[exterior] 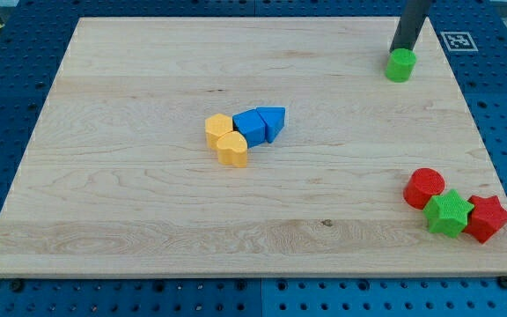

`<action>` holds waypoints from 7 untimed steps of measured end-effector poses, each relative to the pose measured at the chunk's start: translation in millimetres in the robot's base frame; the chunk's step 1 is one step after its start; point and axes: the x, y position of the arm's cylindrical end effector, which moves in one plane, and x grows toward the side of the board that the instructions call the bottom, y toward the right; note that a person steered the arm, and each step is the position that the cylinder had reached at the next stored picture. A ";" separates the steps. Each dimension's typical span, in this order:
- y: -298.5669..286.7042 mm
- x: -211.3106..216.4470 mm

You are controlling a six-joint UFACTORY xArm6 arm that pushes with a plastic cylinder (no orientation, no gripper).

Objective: Push the green circle to red circle

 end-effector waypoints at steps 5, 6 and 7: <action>-17.8 38.5; -26.8 47.9; -26.8 68.8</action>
